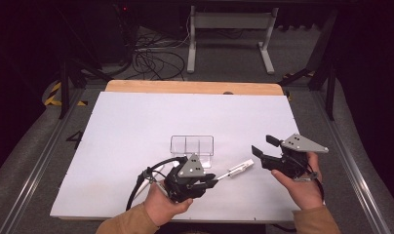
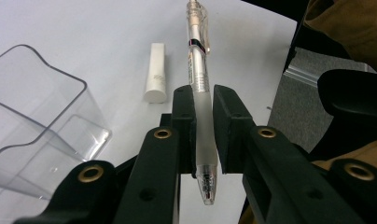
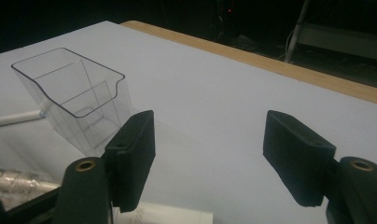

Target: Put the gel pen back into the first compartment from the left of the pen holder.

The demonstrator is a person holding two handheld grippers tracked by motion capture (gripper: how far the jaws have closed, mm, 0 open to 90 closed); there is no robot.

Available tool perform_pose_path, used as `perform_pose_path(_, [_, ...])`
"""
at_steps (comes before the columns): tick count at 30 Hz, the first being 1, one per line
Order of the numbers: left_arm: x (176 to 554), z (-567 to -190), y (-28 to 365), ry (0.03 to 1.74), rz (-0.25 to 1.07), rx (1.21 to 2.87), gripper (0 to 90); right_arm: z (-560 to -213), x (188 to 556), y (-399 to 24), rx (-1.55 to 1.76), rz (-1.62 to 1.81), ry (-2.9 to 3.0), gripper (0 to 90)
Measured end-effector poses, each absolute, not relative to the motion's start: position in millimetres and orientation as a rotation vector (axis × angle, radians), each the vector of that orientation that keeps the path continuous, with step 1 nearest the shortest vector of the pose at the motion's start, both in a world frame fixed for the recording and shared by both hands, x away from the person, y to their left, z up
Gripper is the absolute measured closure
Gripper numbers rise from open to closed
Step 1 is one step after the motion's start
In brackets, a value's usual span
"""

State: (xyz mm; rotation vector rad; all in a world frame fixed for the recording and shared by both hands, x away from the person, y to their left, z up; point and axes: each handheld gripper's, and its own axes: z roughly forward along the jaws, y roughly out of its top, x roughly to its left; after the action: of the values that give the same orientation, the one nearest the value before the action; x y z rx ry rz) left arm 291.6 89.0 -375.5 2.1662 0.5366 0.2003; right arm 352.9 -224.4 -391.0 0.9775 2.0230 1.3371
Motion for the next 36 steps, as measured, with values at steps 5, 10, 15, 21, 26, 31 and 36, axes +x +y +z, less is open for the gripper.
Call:
perform_pose_path(5, [295,-368,100,0.534,0.204,2.162,79.9,-391,353,-224,0.978,1.337,2.024,34.8])
perform_pose_path(10, [297,-359,111,0.535,0.226,2.161,79.9,-392,353,-224,0.981,1.336,2.030,34.8])
perform_pose_path(15, [299,-350,122,0.534,0.245,2.165,79.9,-392,353,-223,0.976,1.329,2.038,34.7])
perform_pose_path(21, [303,-340,136,0.545,0.274,2.173,79.9,-392,353,-222,0.975,1.327,2.042,34.8])
perform_pose_path(26, [305,-332,146,0.561,0.290,2.181,79.9,-393,353,-222,0.971,1.320,2.049,34.8])
perform_pose_path(31, [309,-327,156,0.577,0.288,2.195,79.9,-393,353,-221,0.971,1.319,2.050,34.8])
perform_pose_path(36, [315,-323,166,0.602,0.291,2.203,79.9,-393,353,-222,0.970,1.316,2.051,34.7])
